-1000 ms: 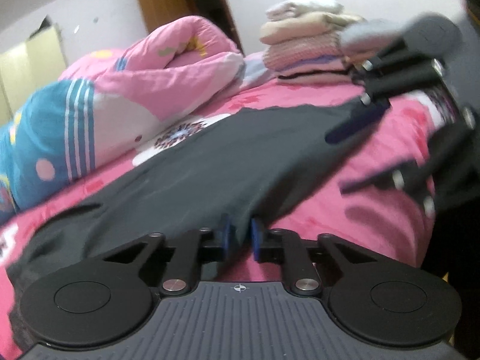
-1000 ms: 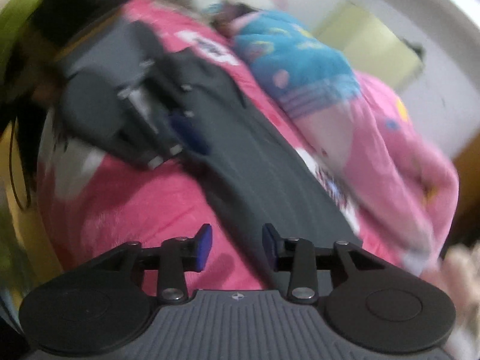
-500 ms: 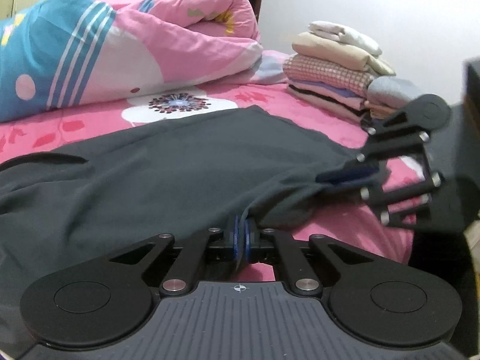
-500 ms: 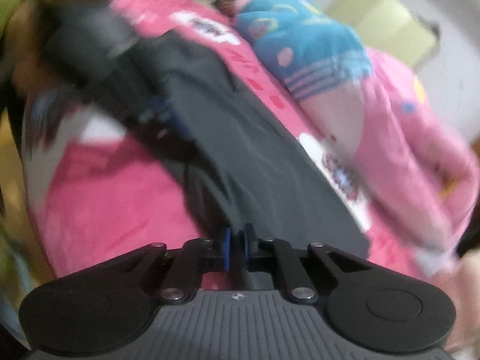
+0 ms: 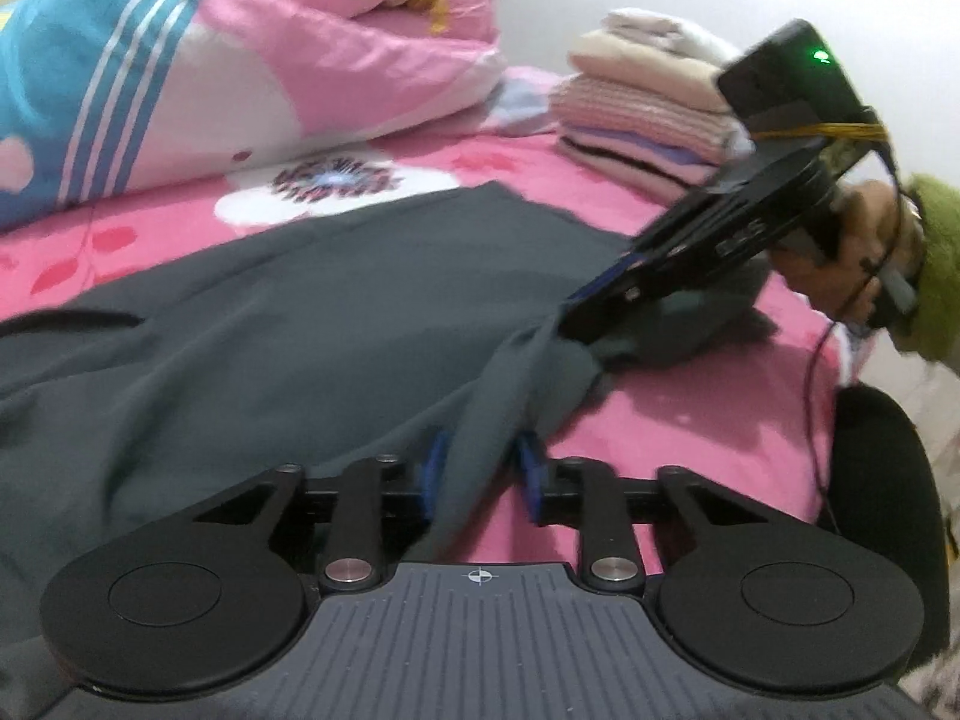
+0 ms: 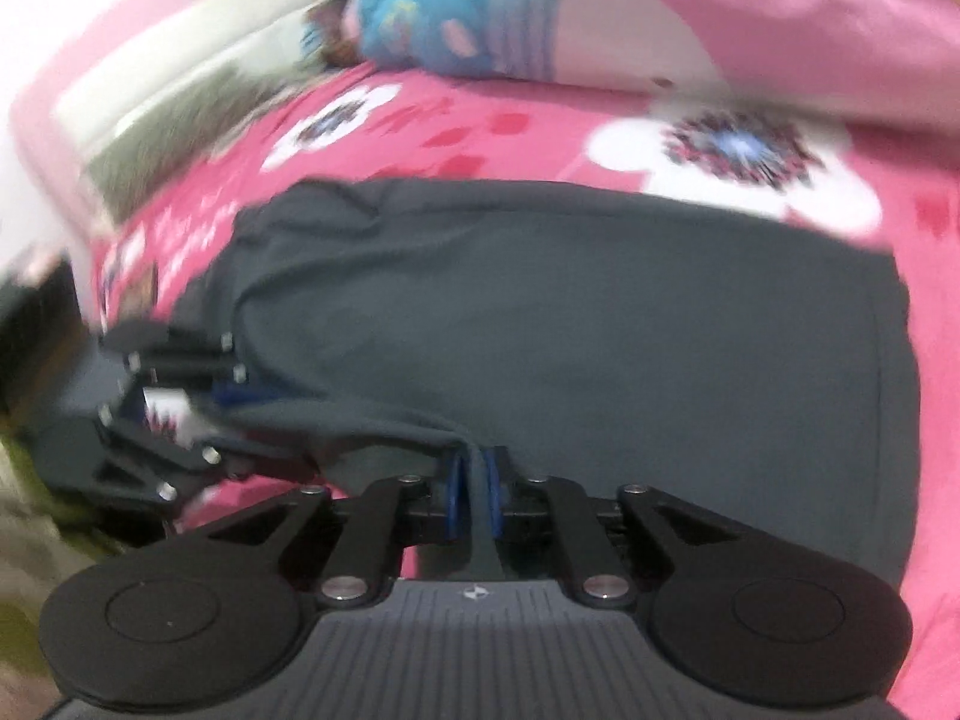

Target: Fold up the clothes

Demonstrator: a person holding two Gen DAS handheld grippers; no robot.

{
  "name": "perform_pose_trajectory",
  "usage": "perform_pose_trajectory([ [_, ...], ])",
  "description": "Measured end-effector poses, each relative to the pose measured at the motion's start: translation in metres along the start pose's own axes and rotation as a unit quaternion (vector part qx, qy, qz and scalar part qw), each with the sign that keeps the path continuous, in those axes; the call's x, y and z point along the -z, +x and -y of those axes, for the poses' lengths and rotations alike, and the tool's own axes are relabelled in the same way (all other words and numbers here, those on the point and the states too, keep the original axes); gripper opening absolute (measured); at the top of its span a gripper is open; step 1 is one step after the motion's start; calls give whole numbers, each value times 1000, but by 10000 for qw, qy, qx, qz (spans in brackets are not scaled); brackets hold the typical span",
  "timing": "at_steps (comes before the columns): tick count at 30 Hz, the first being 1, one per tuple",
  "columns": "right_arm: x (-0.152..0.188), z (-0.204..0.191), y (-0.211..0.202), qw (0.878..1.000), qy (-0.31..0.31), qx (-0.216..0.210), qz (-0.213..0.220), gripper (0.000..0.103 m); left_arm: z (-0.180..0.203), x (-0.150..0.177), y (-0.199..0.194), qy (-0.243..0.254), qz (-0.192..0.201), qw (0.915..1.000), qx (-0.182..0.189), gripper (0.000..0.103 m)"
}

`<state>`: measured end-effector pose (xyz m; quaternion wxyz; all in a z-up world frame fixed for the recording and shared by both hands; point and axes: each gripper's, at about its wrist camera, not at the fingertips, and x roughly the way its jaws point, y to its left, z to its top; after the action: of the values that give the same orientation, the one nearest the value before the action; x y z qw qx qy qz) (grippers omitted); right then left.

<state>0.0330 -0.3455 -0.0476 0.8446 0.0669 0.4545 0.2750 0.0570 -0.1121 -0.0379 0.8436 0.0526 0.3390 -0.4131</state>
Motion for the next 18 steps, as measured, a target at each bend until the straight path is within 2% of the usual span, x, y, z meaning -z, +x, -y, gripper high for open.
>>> perform_pose_trajectory([
  [2, 1, 0, -13, 9993, -11, 167, 334, 34, -10, -3, 3, -266, -66, 9996, 117, 11],
  [5, 7, -17, -37, 9933, -489, 600, 863, 35, -23, -7, 6, -594, -189, 9976, 310, 9],
  [7, 18, -43, -51, 9827, -1176, 913, 1100, 35, -31, -10, 9, -797, -288, 9954, 444, 9],
  [9, 31, -67, -54, 9709, -1850, 1006, 1136, 35, -39, -13, 11, -1019, -400, 9922, 589, 9],
  [12, 53, -104, -42, 9425, -2973, 1141, 1012, 35, -52, -17, 16, -1405, -577, 9850, 813, 9],
  [16, 77, -133, -5, 8870, -4299, 1523, 729, 35, -65, -19, 20, -1771, -715, 9761, 1034, 9],
  [18, 73, -127, 9, 8843, -4360, 1567, 574, 33, -64, -20, 19, -1726, -693, 9770, 1042, 9],
])
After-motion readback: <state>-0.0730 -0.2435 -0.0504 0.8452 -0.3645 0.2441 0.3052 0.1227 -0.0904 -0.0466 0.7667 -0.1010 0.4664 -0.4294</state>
